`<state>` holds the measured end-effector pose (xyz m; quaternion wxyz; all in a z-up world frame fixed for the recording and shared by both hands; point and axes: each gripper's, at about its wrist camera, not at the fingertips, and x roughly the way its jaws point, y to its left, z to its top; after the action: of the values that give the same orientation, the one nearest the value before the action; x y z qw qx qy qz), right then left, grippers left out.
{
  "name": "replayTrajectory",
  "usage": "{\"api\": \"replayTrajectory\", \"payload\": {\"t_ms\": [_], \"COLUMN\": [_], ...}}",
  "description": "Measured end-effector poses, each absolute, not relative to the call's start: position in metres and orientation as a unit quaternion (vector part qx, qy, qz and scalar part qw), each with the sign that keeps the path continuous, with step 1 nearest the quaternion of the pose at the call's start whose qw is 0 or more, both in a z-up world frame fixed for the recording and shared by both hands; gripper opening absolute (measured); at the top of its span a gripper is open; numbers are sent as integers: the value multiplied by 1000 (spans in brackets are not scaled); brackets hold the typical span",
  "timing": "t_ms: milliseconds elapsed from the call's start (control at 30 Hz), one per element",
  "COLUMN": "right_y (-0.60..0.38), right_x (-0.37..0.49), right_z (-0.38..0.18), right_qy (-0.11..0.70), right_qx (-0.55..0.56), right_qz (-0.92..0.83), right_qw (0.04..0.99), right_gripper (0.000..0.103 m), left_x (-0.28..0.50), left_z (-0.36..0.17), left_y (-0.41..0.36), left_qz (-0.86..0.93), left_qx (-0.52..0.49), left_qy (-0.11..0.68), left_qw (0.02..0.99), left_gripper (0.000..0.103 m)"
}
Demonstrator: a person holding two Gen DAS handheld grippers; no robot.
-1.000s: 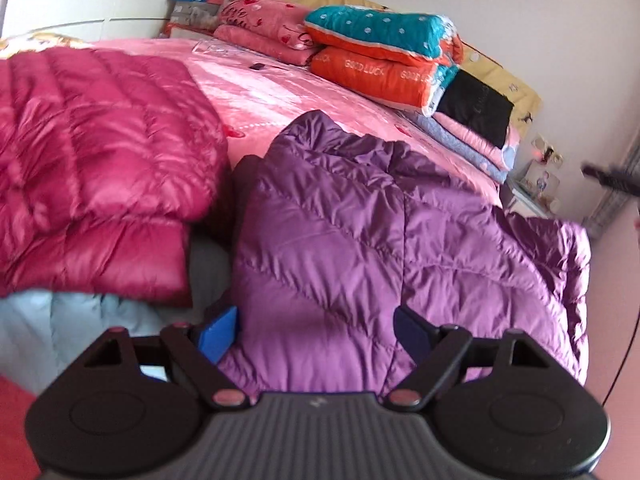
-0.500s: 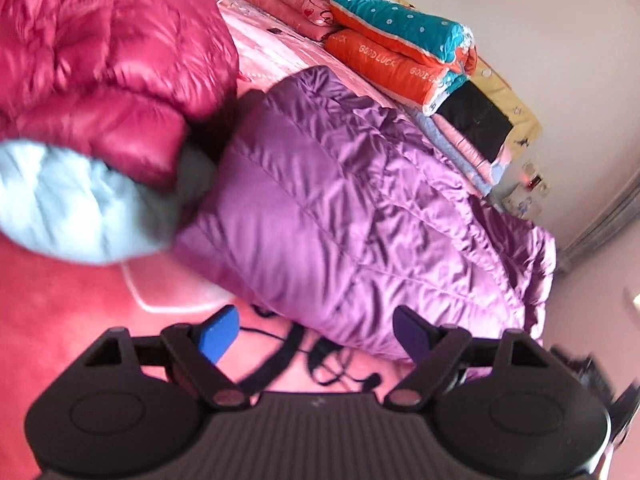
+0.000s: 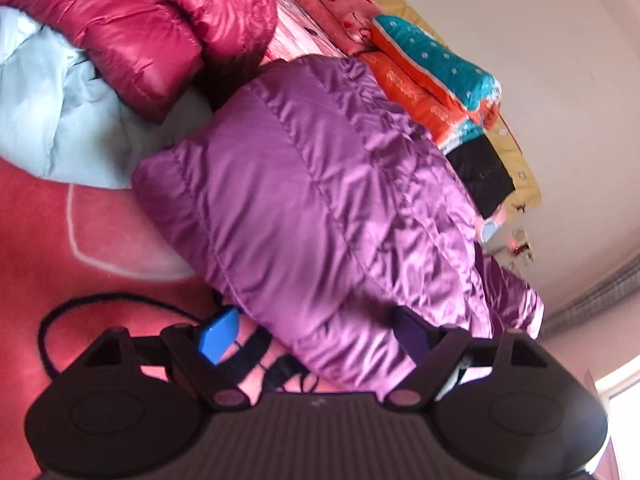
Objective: Fold large clothes
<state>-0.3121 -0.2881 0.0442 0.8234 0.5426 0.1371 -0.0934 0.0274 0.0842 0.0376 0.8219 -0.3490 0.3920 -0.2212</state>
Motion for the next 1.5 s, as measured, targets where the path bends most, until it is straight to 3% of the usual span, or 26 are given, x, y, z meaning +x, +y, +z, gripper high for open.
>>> {"api": "replayTrajectory", "payload": {"t_ms": [400, 467, 500, 567, 633, 667, 767, 967, 1500], "right_y": [-300, -304, -305, -307, -311, -313, -311, -300, -258], "right_x": [-239, -229, -225, -221, -216, -215, -217, -238, -341], "right_z": [13, 14, 14, 15, 16, 17, 29, 50, 56], "right_qy": [98, 97, 96, 101, 114, 116, 133, 156, 208], "right_qx": [577, 567, 563, 556, 558, 555, 524, 491, 500], "right_qz": [-92, -97, -101, -106, -107, -106, -112, -131, -155], "right_qw": [805, 812, 815, 818, 815, 817, 834, 847, 826], "right_gripper": [103, 103, 100, 66, 57, 49, 39, 33, 32], "left_x": [58, 62, 64, 65, 63, 61, 56, 35, -93], "left_z": [35, 37, 38, 42, 49, 52, 60, 72, 89], "left_y": [77, 76, 76, 75, 73, 72, 72, 79, 141], "left_qz": [-197, -194, -193, -194, -192, -191, -184, -180, -187], "left_qx": [-354, -345, -343, -339, -325, -318, -315, -307, -282], "left_qy": [370, 374, 379, 388, 391, 391, 395, 410, 432], "left_qw": [836, 839, 837, 835, 839, 843, 843, 839, 836], "left_gripper": [90, 82, 71, 55, 40, 37, 29, 25, 23]}}
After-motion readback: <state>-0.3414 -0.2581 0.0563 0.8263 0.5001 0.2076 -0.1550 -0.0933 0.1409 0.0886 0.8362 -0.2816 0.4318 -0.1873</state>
